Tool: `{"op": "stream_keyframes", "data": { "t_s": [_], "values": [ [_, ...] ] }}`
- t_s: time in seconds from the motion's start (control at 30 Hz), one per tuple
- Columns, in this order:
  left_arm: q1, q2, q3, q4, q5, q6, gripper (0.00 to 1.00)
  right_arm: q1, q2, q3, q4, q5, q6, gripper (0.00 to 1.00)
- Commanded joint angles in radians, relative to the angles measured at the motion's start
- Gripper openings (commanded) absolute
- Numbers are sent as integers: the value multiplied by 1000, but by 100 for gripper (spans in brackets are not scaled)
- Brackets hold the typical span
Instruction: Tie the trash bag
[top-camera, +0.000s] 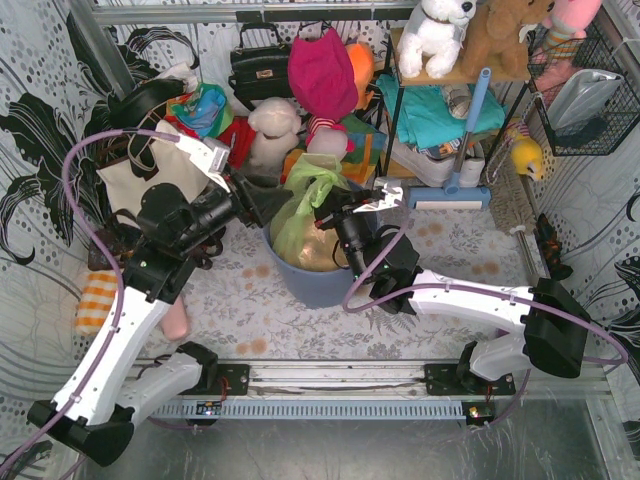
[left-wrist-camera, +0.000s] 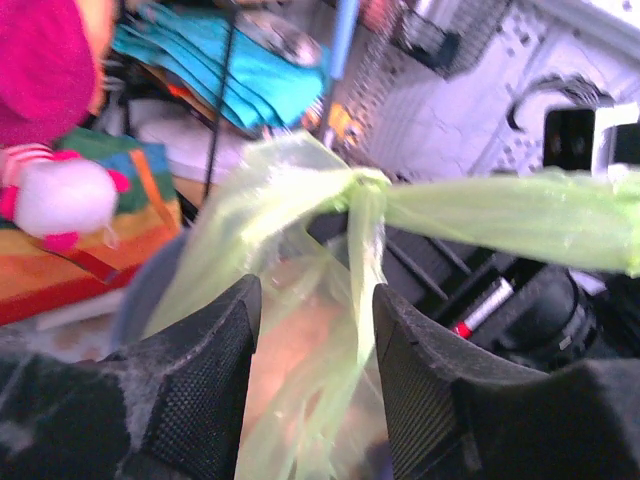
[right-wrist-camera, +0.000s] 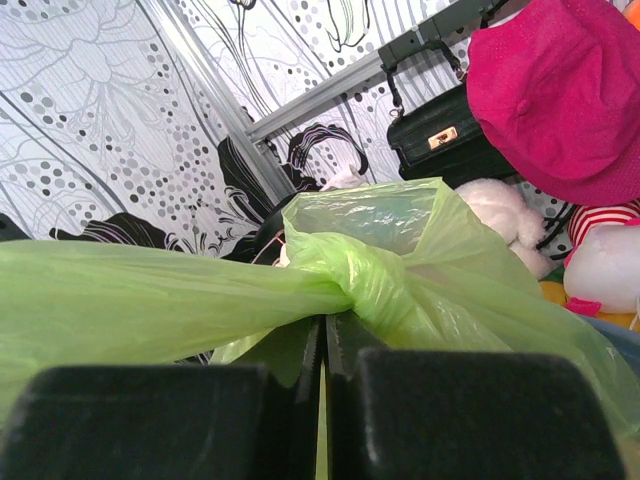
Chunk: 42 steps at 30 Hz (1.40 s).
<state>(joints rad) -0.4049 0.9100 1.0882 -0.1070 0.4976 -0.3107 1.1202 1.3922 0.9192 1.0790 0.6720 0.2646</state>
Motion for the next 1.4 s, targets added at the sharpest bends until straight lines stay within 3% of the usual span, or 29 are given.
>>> {"op": "stream_keyframes", "data": {
  "t_s": [0.0,0.1,0.4,0.43,0.57,0.67,0.8,1.0,1.37],
  "values": [
    [2,22,58,-32,-222,119,62,-4,-30,-2,34,-19,1,0],
    [2,74,78,-29,-204,150,67,-4,-28,-1,29,-18,9,0],
    [2,178,90,-15,-161,191,70,-4,-18,1,21,-16,21,0],
    [3,189,95,-13,-137,191,67,-4,-16,2,19,-16,21,0],
    [0,190,97,-4,-56,171,26,-5,-8,2,16,-9,20,0],
    [0,156,78,4,-22,164,12,-4,1,-1,25,-2,19,0],
    [-1,137,83,-36,55,147,7,-5,15,5,33,-5,16,0],
    [-5,126,54,-42,164,99,6,-5,24,10,65,-3,-3,0],
    [-81,119,16,-138,221,150,5,-25,50,38,133,-16,-52,0]
  ]
}}
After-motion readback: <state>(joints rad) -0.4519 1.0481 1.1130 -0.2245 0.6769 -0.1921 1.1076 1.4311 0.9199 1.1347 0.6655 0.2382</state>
